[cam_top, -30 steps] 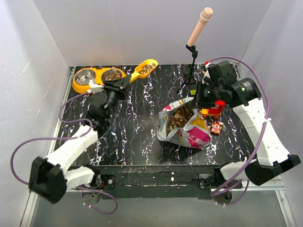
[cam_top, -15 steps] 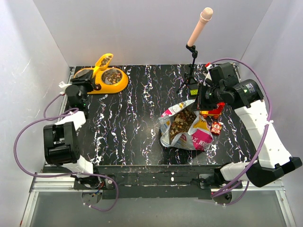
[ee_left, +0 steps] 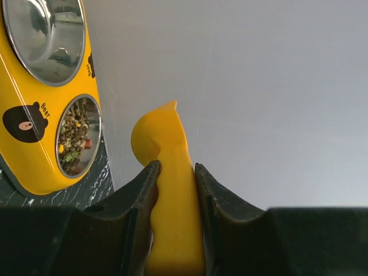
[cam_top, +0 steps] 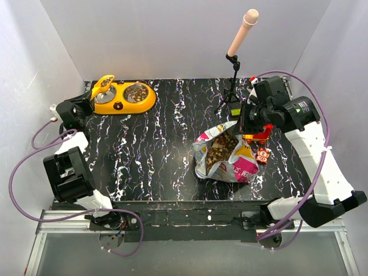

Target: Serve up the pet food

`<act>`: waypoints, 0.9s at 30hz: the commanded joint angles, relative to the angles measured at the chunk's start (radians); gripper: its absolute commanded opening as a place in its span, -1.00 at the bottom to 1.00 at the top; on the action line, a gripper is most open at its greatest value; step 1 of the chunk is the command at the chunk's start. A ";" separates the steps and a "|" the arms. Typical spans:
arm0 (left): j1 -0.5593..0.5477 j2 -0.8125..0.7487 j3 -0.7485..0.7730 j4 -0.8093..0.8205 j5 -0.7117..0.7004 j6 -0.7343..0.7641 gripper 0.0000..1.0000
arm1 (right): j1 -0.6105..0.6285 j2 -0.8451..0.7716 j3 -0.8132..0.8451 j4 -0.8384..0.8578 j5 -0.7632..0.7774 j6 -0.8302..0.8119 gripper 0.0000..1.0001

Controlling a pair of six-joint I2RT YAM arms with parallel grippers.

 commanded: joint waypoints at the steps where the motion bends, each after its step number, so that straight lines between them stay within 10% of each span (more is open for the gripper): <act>1: 0.004 -0.002 0.096 -0.171 -0.030 0.054 -1.00 | -0.002 -0.037 0.079 0.188 -0.039 0.037 -0.97; 27: 0.013 0.201 0.479 -0.628 -0.203 0.258 -1.00 | -0.002 0.003 0.194 0.087 0.005 0.025 -0.97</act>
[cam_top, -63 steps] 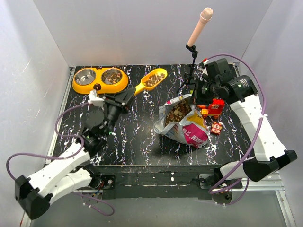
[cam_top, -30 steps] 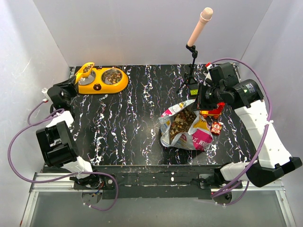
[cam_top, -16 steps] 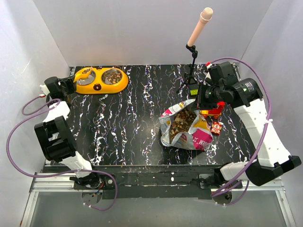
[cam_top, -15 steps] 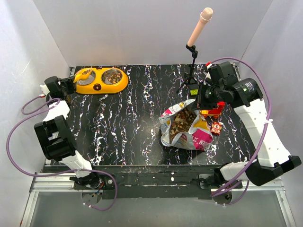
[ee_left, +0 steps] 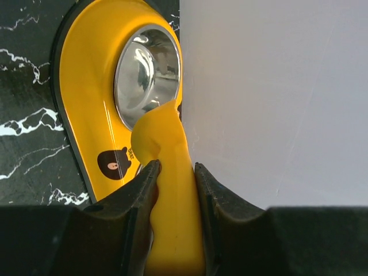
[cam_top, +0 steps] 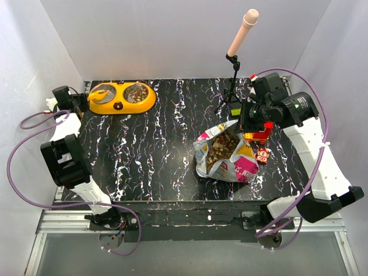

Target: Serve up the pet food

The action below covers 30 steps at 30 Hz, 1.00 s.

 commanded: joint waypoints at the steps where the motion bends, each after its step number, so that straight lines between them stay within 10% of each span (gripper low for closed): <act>1: 0.003 0.045 0.132 -0.079 -0.048 0.057 -1.00 | -0.003 -0.036 0.140 0.132 -0.032 0.019 -0.97; 30: -0.185 0.537 1.183 -0.947 -0.458 0.455 -1.00 | -0.007 0.010 0.209 0.095 -0.009 -0.002 -0.97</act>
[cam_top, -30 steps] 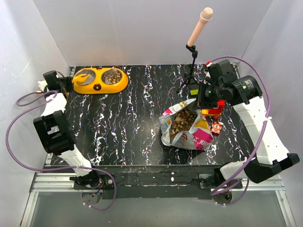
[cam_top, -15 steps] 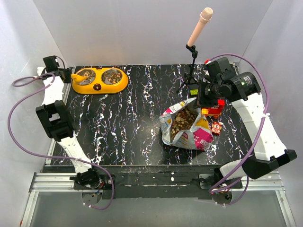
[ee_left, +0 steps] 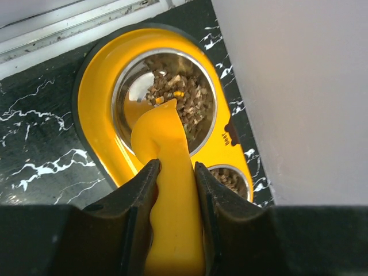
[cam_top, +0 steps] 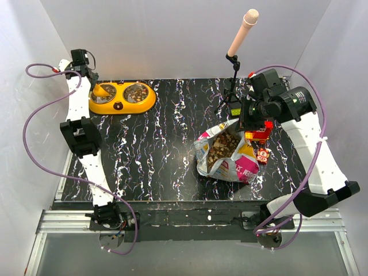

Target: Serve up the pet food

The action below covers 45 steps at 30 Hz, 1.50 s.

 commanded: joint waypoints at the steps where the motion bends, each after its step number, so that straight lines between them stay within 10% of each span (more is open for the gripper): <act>1: -0.009 -0.011 0.079 -0.113 -0.101 0.076 -1.00 | -0.007 -0.045 0.127 0.165 -0.044 0.020 -0.97; 21: -0.003 -0.173 0.119 -0.153 0.123 -0.053 -1.00 | -0.007 0.004 0.156 0.197 -0.086 0.026 -0.97; 37: -0.108 -1.015 -0.769 0.089 1.008 -0.213 -1.00 | -0.007 0.217 0.428 0.290 -0.073 0.114 -0.97; 45: -0.303 -1.338 -0.944 0.037 0.963 -0.335 -1.00 | 0.031 0.177 0.272 0.352 -0.091 0.114 -0.97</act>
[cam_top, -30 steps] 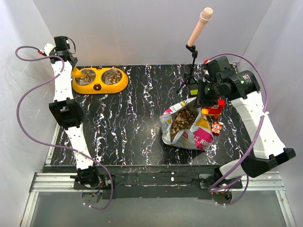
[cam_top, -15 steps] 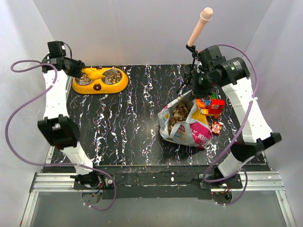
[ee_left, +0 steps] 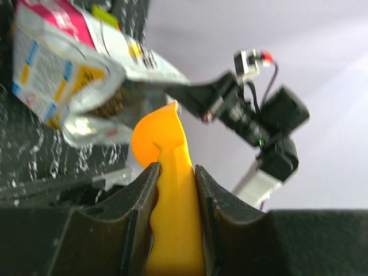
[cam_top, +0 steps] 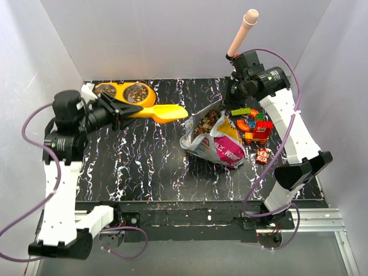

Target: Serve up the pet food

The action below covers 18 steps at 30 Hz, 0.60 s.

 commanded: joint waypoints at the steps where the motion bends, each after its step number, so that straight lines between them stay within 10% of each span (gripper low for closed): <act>1: -0.070 -0.123 -0.059 -0.054 -0.007 -0.077 -1.00 | 0.033 -0.136 -0.009 0.248 -0.062 0.044 -0.97; 14: -0.136 -0.090 -0.132 -0.009 -0.099 -0.087 -1.00 | 0.082 -0.178 -0.073 0.282 -0.054 0.084 -0.97; 18: -0.302 -0.042 -0.163 0.065 -0.240 -0.115 -1.00 | 0.084 -0.176 -0.064 0.286 -0.060 0.096 -0.97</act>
